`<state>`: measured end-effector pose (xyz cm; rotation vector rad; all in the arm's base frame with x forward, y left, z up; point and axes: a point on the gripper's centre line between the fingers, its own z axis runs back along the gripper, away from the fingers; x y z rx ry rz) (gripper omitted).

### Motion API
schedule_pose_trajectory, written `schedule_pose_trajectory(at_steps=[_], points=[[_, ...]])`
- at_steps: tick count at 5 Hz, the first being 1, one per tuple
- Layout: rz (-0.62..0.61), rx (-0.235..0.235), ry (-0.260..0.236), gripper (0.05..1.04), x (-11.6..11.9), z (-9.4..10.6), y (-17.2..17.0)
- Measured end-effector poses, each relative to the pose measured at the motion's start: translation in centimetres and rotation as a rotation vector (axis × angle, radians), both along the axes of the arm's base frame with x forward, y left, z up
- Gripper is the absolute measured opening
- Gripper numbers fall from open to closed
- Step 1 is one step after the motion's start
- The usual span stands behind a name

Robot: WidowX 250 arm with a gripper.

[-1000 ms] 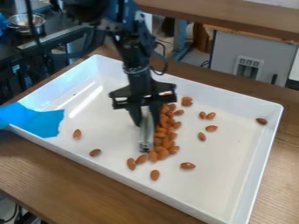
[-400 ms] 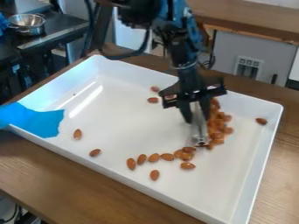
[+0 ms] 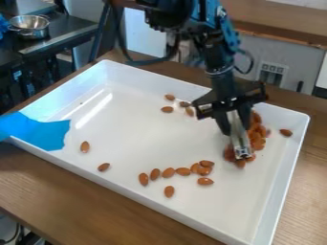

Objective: Sweep into pile

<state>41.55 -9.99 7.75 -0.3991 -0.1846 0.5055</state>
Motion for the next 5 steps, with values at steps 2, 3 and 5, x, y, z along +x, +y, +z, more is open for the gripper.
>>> schedule_pose_trajectory(at_steps=[2, 3, 5], points=[[0.029, -0.084, -0.036, 0.365, -0.1, 3.5, 2.6], [0.086, -0.101, -0.107, 0.365, -1.6, 7.9, 8.6], [0.002, -0.082, -0.042, 0.365, -5.8, 7.6, 17.5]])
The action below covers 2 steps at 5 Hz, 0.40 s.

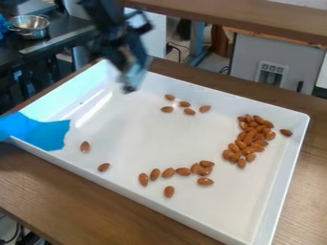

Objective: Sweep into pile

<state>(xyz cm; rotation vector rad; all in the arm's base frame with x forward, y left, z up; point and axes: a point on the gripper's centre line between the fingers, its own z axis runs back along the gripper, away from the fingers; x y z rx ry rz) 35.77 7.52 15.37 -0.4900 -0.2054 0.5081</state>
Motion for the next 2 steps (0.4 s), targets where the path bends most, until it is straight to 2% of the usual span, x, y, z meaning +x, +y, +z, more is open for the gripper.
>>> schedule_pose_trajectory(at_steps=[1, 2], points=[[0.063, 0.082, -0.002, 0.365, -2.5, -3.5, 2.6], [0.038, 0.147, -0.064, 0.365, -3.0, -4.3, 4.2]])
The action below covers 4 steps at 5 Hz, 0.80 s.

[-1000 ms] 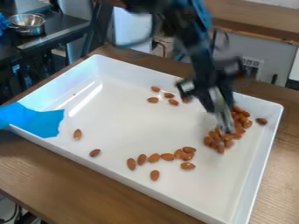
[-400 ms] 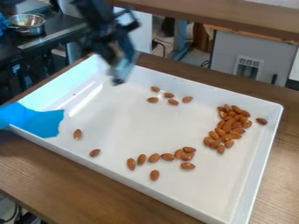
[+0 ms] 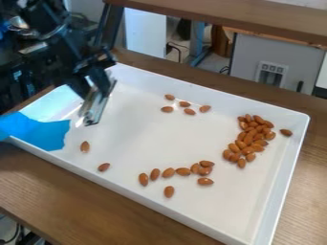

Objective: Sweep into pile

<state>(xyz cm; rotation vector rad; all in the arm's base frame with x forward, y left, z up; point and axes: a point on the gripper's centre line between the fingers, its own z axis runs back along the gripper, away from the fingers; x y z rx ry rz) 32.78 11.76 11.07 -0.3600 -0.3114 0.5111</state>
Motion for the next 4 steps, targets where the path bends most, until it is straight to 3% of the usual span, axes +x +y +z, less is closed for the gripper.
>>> schedule_pose_trajectory(at_steps=[1, 2, 4], points=[[0.002, 0.073, -0.009, 0.365, -0.6, -1.6, 1.1], [-0.016, 0.128, 0.018, 0.365, -1.0, -2.6, 0.8], [-0.045, 0.150, 0.083, 0.365, -1.9, -4.3, -1.1]])
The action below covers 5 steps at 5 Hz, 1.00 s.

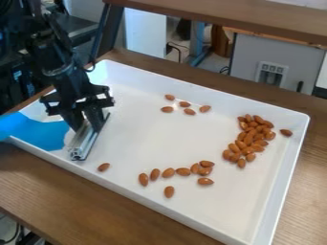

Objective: Sweep into pile

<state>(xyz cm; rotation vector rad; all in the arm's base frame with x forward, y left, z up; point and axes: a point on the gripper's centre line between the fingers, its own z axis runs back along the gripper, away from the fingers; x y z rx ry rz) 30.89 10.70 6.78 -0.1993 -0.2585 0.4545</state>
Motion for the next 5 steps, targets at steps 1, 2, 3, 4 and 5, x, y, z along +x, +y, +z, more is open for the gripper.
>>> schedule_pose_trajectory(at_steps=[1, 2, 3, 4, 5], points=[[0.002, 0.006, -0.003, 0.365, -0.1, -0.2, -1.2], [0.009, 0.009, -0.007, 0.365, -0.1, -0.3, -2.1], [0.020, 0.005, -0.008, 0.365, 0.0, -0.4, -3.7], [0.025, 0.005, -0.020, 0.365, 0.1, -0.6, -5.6], [0.001, 0.002, -0.034, 0.365, -0.1, -0.6, -8.0]])
